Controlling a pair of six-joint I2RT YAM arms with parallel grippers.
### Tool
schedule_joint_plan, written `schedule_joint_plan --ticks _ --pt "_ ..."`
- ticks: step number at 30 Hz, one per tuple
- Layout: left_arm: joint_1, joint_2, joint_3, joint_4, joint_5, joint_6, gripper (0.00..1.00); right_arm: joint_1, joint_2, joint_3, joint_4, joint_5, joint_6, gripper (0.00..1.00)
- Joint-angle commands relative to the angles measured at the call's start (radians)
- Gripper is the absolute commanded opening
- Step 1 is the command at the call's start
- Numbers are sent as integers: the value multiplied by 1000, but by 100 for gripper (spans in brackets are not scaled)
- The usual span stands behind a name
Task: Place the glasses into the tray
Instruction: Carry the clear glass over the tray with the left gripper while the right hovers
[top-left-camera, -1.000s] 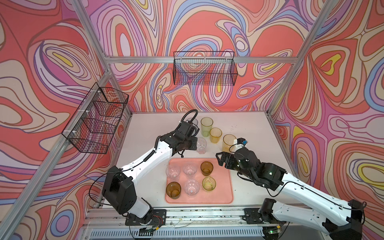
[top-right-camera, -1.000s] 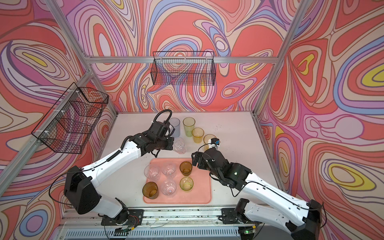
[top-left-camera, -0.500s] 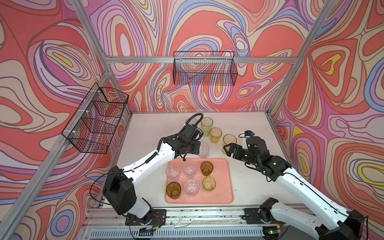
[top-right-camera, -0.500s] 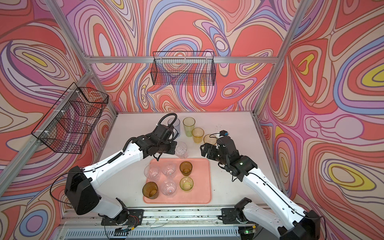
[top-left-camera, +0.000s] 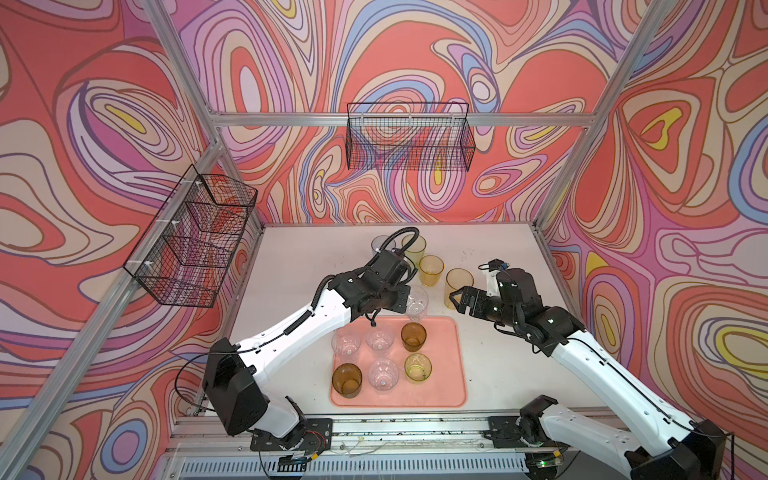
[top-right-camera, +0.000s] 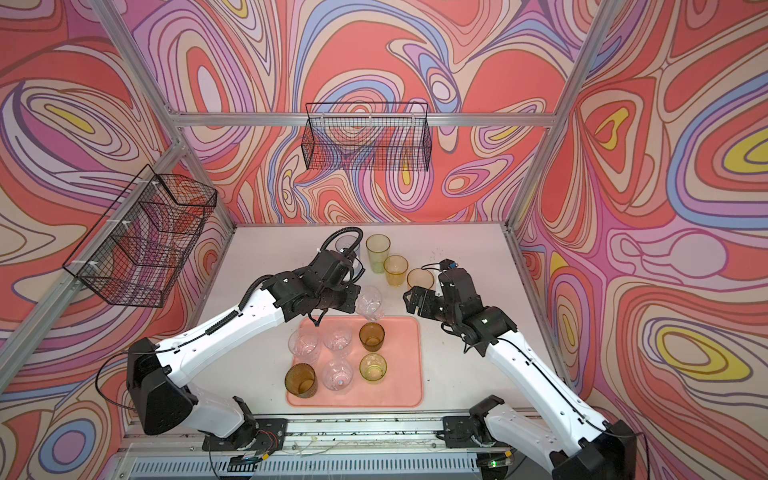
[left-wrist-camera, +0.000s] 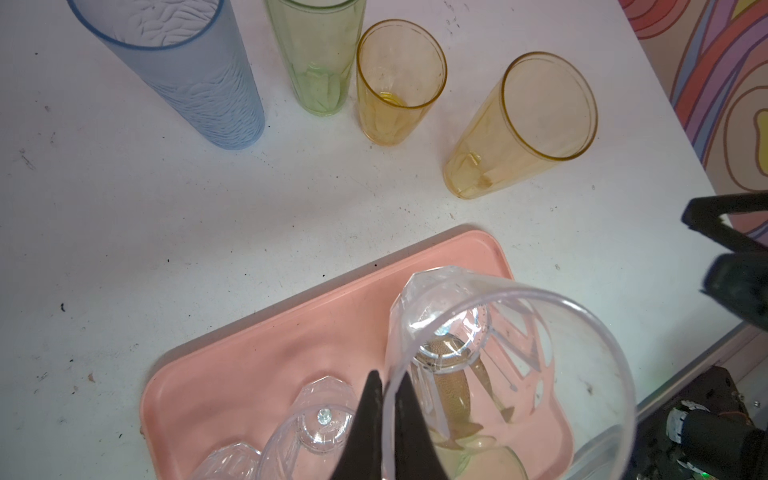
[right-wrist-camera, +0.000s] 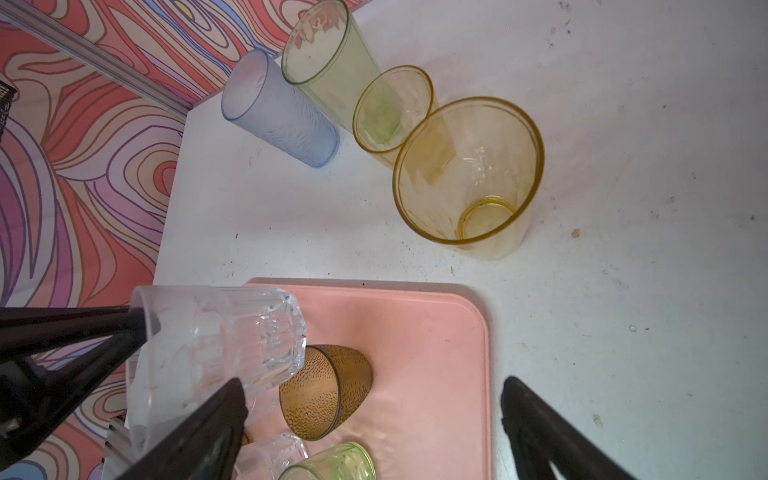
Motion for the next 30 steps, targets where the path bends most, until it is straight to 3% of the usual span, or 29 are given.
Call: schedule_joint_plan --ticks 1,19,30 --pt "-23 -25 47 -41 -24 10 0 -13 -3 -23 -4 -40 -13 98" --pt "-160 -11 43 -38 9 -5 0 -53 -76 -59 -58 -8 5 98" --pt "-177 -19 -2 17 64 18 0 -53 -109 -109 -39 -26 80 98"
